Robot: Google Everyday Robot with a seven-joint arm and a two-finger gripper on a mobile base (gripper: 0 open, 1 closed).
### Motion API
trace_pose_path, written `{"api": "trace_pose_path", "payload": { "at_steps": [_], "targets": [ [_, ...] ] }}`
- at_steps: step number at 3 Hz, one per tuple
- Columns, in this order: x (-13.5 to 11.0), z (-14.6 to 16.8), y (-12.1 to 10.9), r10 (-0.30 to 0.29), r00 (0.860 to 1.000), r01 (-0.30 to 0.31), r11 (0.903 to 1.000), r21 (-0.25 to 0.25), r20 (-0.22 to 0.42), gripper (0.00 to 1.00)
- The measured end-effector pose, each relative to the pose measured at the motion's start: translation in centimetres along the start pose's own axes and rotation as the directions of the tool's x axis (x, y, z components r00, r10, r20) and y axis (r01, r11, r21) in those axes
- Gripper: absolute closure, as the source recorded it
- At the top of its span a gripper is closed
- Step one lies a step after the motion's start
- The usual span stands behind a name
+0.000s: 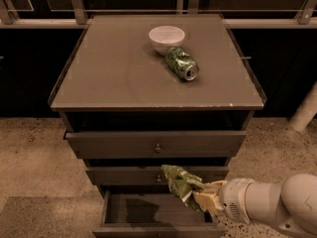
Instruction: Place green jalapeno chip bag into bottom drawer
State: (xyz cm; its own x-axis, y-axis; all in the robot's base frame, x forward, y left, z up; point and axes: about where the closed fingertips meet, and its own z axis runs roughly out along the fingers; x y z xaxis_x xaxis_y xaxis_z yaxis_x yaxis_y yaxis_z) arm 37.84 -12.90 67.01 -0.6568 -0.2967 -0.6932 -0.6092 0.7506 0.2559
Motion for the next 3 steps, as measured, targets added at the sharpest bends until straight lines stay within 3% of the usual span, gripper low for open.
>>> {"api": "trace_pose_path", "payload": {
  "at_steps": [1, 2, 3],
  "targets": [
    [0.5, 0.0, -0.4, 0.028, 1.000, -0.028, 0.9996, 0.007, 0.005, 1.00],
    [4.4, 2.4, -3.0, 0.150, 0.988, -0.150, 0.9886, 0.013, -0.023, 1.00],
    [10.2, 6.7, -6.1, 0.292, 0.956, -0.291, 0.9565, 0.019, -0.043, 1.00]
  ]
}}
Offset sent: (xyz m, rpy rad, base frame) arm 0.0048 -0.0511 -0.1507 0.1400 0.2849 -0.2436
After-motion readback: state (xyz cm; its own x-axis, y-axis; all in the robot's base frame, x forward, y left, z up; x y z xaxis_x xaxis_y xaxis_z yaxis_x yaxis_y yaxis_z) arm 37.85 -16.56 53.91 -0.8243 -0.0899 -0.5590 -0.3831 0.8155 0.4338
